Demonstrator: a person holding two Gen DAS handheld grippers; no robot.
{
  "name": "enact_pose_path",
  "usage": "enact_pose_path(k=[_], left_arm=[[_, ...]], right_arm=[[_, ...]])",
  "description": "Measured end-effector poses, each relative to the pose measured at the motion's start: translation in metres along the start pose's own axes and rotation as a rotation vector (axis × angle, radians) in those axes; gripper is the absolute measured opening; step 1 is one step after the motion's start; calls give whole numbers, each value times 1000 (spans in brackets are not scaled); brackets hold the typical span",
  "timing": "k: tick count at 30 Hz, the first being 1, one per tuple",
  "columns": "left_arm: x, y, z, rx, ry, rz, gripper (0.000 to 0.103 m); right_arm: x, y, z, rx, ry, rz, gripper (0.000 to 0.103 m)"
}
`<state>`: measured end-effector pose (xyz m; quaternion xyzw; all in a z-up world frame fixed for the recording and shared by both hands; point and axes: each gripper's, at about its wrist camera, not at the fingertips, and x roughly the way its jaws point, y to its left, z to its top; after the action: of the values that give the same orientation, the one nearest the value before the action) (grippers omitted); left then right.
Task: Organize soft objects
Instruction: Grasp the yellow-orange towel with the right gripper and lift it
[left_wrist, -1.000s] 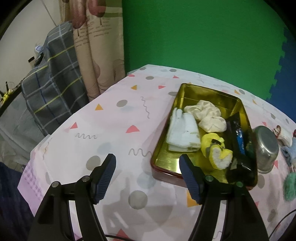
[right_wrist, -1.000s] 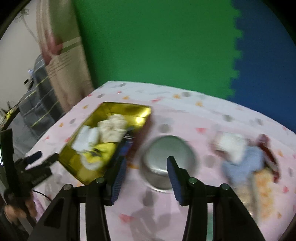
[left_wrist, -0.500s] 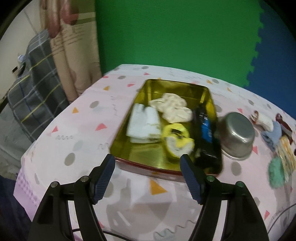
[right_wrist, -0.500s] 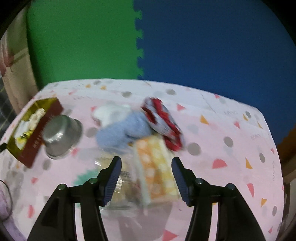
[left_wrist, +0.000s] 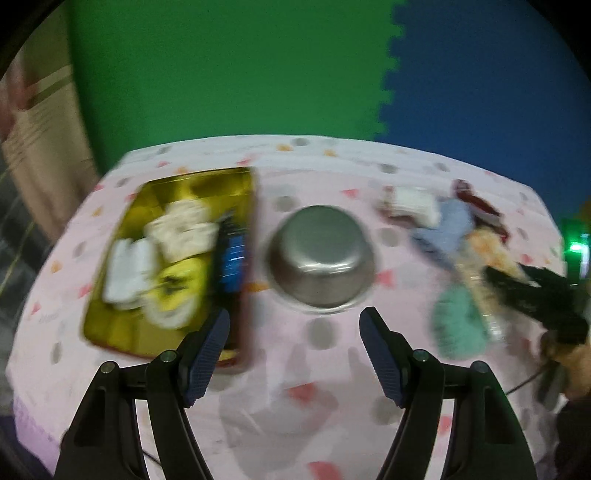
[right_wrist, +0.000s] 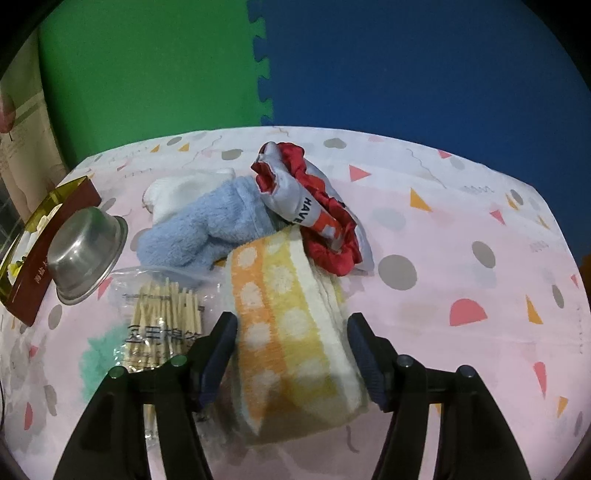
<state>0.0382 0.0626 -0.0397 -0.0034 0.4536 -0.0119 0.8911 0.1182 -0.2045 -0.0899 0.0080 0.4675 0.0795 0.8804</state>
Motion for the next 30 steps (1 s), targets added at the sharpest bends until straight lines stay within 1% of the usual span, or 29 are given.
enact_pose_path(k=[4,5,6,7,9,12,16,19,21,24,28,30], left_arm=[[10,-30,11,36,15,-70,71],[12,-38,12,42,19,-79,71],[16,-45,14,47,24,-89,71],[19,-51,16,53,27,-102,71],[26,-61,19,57,39,-120,71],[39,-76,23,52,78,-148,71],[50,-93,28,63,108,-172,71],[58,-108,33,75,139,-207,71],[63,-118,35,77,159,-249,71],[68,-131,39,77,179,-276,71],[71,-147,41,61,168,-293,71],[71,-154,40,60,161,-301,71]], right_arm=[[1,-2,-3,2,-20,14,63],[0,-3,-5,4,-27,21,61],[-1,-4,-6,11,-30,36,54],[-2,-5,-7,18,-32,43,52],[-5,-7,-10,17,-35,41,42],[-10,-8,-14,20,-45,32,37],[-19,-20,-24,47,-51,26,37],[-23,-28,-31,66,-57,35,37],[-23,-31,-33,82,-59,49,37],[-22,-31,-34,84,-62,49,37],[-23,-34,-34,107,-66,63,37],[-24,-39,-35,133,-69,77,39]])
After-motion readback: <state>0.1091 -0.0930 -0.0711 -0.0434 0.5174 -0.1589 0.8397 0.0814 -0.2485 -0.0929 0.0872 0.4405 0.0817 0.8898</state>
